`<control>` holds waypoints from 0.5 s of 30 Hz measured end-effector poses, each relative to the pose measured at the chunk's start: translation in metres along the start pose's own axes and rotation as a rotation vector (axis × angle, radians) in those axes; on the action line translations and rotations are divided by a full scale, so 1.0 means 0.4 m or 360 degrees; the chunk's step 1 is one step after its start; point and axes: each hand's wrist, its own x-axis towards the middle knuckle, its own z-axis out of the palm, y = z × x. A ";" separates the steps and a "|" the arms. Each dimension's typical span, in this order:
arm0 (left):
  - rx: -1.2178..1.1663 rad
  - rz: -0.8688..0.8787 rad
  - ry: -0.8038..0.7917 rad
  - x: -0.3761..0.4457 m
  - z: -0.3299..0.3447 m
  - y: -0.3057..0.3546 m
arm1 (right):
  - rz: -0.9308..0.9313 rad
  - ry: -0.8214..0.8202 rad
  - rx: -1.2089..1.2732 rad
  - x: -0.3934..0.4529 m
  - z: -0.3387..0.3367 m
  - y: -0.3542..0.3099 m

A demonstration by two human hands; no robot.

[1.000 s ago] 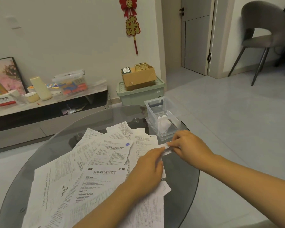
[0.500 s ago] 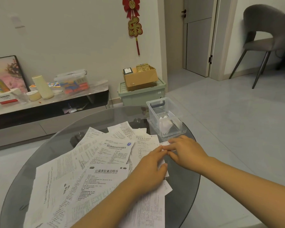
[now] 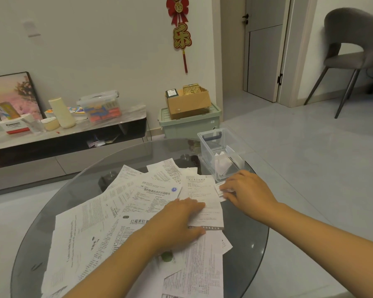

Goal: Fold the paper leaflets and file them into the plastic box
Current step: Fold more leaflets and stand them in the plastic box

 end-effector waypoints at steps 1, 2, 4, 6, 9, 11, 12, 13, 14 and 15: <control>-0.0032 -0.0010 0.0043 0.000 -0.004 -0.004 | -0.0001 0.0040 0.0020 0.001 -0.002 0.000; -0.0065 -0.0018 0.0077 -0.001 -0.008 -0.006 | 0.0010 0.0080 0.0063 0.003 -0.005 -0.001; -0.0100 -0.0017 0.0116 -0.002 -0.013 -0.005 | 0.0048 0.0142 0.0154 0.005 -0.015 0.001; -0.0097 -0.0005 0.0157 -0.005 -0.014 -0.001 | 0.0072 0.0156 0.0182 0.006 -0.024 0.000; -0.0167 -0.0020 0.0294 -0.003 -0.008 0.009 | 0.0078 0.0168 0.0196 0.006 -0.030 -0.002; -0.0224 -0.0063 0.0414 -0.001 -0.005 0.017 | 0.0106 0.0150 0.0211 0.006 -0.037 -0.011; -0.0232 -0.0085 0.0489 -0.002 -0.005 0.019 | 0.0119 0.0127 0.0199 0.007 -0.041 -0.019; -0.0242 -0.0104 0.0571 -0.001 -0.006 0.022 | 0.0132 0.0094 0.0178 0.006 -0.044 -0.025; -0.0263 -0.0127 0.0658 -0.001 -0.008 0.025 | 0.0146 0.0060 0.0163 0.004 -0.048 -0.032; -0.0286 -0.0147 0.0742 -0.003 -0.013 0.026 | 0.0169 0.0025 0.0174 0.002 -0.050 -0.039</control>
